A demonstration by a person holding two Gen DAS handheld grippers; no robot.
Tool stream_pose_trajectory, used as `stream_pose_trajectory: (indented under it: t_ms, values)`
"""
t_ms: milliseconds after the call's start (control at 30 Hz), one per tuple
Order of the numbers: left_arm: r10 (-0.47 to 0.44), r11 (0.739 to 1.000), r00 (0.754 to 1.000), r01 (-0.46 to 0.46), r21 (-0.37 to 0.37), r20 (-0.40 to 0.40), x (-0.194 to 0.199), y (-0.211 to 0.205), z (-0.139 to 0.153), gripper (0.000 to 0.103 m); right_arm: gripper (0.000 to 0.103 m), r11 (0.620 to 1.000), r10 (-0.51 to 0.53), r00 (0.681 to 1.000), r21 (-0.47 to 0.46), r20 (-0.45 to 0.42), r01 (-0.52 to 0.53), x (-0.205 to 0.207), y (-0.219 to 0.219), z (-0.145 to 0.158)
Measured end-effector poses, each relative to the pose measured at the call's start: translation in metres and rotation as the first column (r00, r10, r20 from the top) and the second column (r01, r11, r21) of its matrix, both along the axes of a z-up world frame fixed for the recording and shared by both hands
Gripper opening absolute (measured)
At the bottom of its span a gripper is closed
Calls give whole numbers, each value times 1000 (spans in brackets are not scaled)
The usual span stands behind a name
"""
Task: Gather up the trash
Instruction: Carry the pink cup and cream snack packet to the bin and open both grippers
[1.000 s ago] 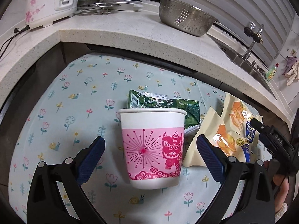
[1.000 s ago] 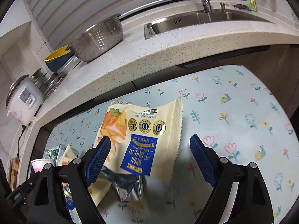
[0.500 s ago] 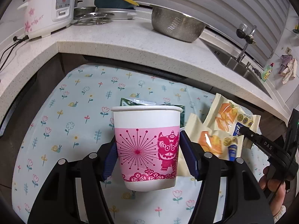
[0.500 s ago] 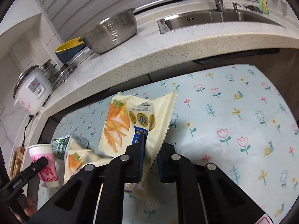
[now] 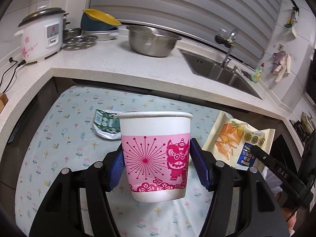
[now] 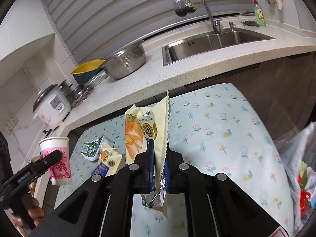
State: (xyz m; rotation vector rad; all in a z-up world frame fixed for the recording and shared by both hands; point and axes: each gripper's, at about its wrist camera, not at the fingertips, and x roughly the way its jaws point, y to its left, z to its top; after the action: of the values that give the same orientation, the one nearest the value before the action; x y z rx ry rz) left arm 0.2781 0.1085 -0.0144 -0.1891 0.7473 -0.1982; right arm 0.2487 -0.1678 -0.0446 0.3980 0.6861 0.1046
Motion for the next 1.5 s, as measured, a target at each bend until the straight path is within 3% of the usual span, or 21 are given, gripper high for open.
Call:
stream_pose_trajectory:
  t_ms: [400, 867, 1267, 1500]
  values:
    - [-152, 988, 988, 151, 11, 19, -75, -91, 19, 60, 8, 993, -115, 992, 46, 46, 113, -111, -70, 20]
    - [-286, 958, 958, 285, 44, 16, -134, -188, 20, 60, 8, 972, -221, 974, 87, 49, 217, -192, -147, 14]
    - [-403, 913, 915, 401, 76, 13, -159, -268, 19, 60, 8, 934, -345, 936, 122, 66, 336, -240, -218, 13]
    - [-490, 868, 872, 489, 89, -9, -162, -318, 11, 60, 8, 898, -429, 901, 139, 63, 418, -264, -259, 8]
